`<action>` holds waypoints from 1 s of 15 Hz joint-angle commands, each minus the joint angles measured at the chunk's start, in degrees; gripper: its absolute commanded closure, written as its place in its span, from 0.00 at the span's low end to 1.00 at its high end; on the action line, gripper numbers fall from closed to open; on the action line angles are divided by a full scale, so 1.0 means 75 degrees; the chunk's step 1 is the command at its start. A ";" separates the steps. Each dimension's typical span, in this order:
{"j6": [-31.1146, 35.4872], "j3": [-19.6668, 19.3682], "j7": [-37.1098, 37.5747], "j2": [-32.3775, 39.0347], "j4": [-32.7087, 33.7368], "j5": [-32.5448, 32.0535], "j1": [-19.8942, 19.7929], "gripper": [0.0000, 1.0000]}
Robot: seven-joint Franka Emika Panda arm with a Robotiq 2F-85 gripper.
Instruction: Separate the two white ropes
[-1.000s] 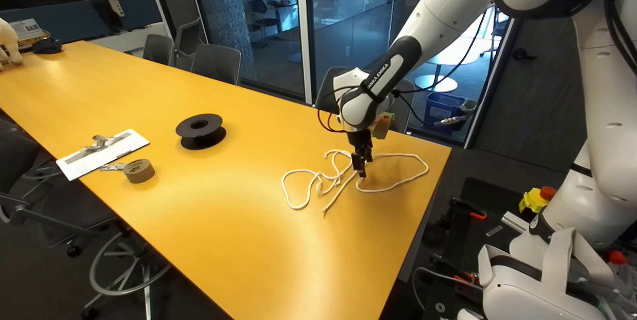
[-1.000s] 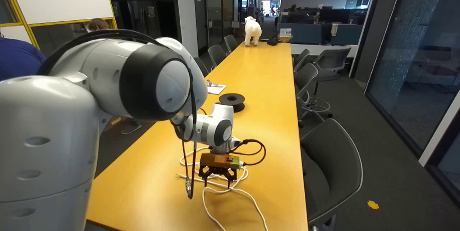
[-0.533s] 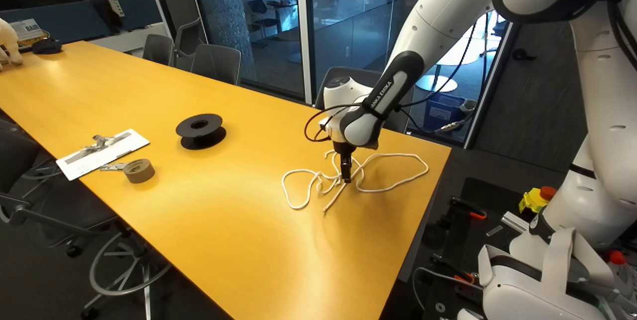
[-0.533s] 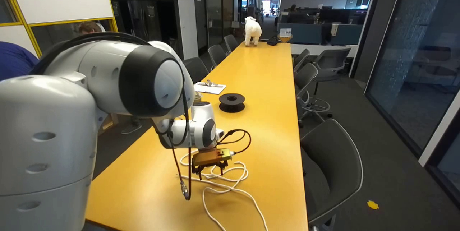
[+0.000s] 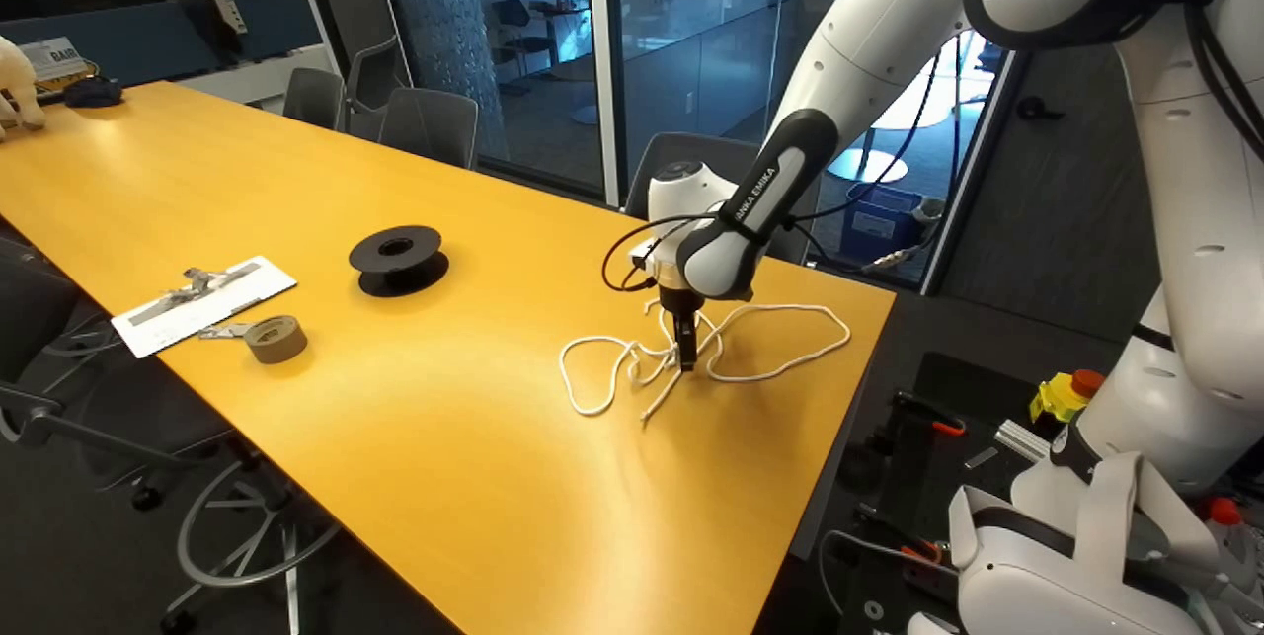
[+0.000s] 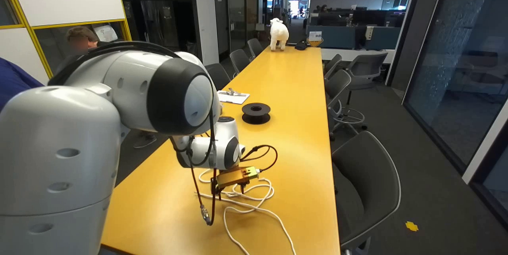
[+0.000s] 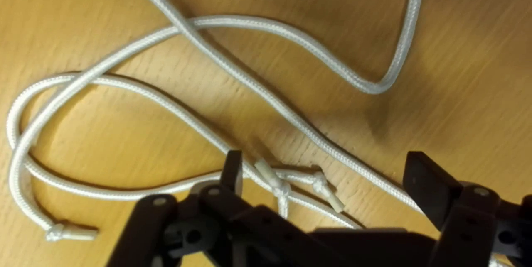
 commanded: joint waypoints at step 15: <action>-0.0499 0.0269 -0.1935 0.0460 0.0449 0.0348 -0.0611 0.00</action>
